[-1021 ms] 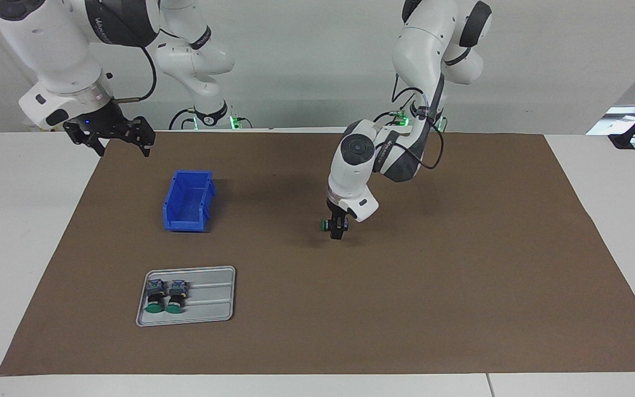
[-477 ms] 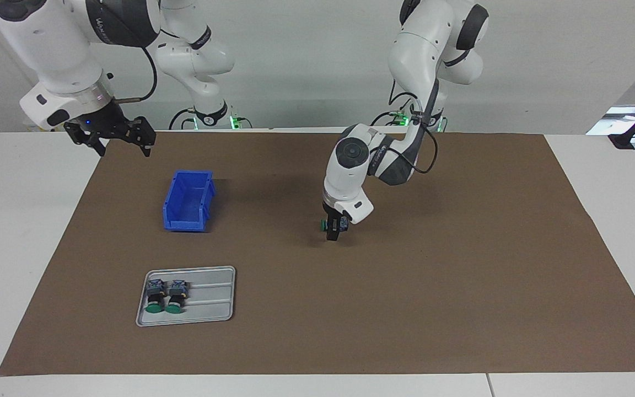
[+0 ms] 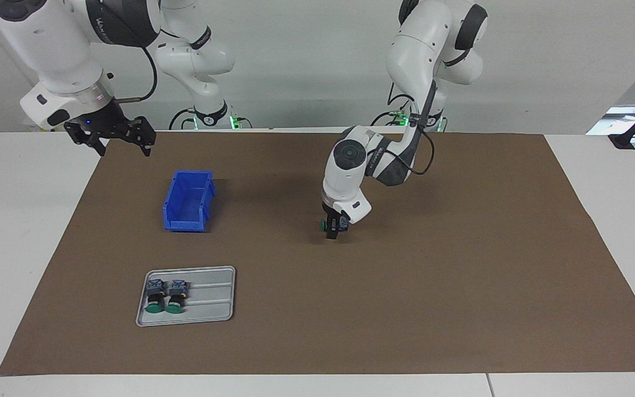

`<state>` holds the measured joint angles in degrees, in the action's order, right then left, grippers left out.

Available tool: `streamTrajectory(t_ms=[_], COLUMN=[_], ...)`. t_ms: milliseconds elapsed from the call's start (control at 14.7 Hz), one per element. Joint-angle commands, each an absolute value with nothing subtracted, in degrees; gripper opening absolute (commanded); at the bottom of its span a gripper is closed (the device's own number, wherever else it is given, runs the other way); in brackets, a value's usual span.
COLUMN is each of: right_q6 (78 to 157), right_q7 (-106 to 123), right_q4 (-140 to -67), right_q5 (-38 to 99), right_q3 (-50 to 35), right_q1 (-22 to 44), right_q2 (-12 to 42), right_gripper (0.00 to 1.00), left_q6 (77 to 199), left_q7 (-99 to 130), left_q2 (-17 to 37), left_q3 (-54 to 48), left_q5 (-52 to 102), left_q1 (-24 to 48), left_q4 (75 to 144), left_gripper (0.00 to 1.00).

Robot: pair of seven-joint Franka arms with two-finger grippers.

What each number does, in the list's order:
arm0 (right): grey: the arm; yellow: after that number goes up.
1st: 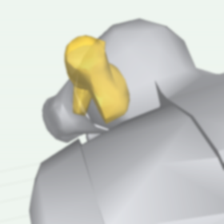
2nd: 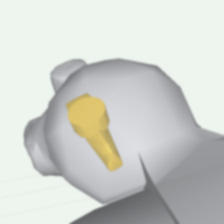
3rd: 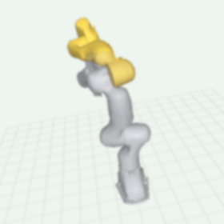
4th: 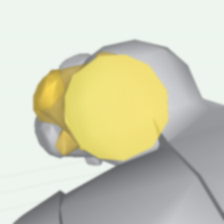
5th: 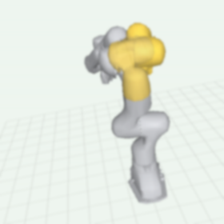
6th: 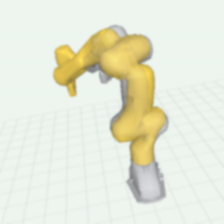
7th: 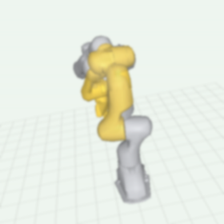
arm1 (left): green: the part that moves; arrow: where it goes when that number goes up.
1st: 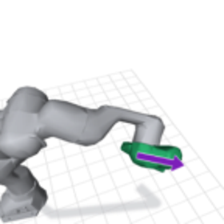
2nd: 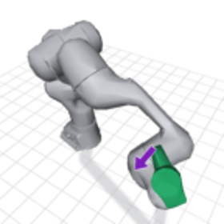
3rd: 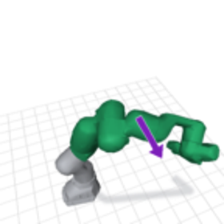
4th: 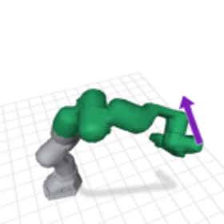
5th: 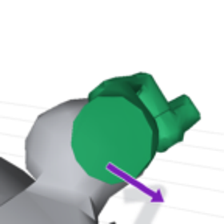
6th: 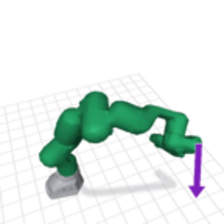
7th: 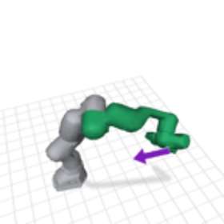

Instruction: Place and press button with both arms

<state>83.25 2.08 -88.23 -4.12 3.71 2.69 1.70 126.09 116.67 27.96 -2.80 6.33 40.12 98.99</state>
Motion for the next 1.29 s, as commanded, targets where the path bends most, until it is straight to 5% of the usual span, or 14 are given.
streamTrajectory(t_ms=[0,408,1225], right_q6=[84.2,84.2,84.2], right_q7=[3.2,3.2,3.2], right_q4=[-90.1,-90.1,-90.1], right_q5=[-3.8,-3.8,-3.8], right_q3=[3.6,3.6,3.6], right_q1=[2.4,2.3,2.4], right_q2=[0.2,0.2,0.2], right_gripper=[0.99,0.99,0.99], left_q6=[127.1,127.3,124.1], left_q7=[117.4,117.4,113.2], left_q2=[27.6,27.7,22.3], left_q3=[-2.1,-2.1,-2.1], left_q5=[6.8,6.7,6.8], left_q1=[40.6,40.7,38.9], left_q4=[98.9,98.8,99.5], left_gripper=[0.62,0.33,0.19])
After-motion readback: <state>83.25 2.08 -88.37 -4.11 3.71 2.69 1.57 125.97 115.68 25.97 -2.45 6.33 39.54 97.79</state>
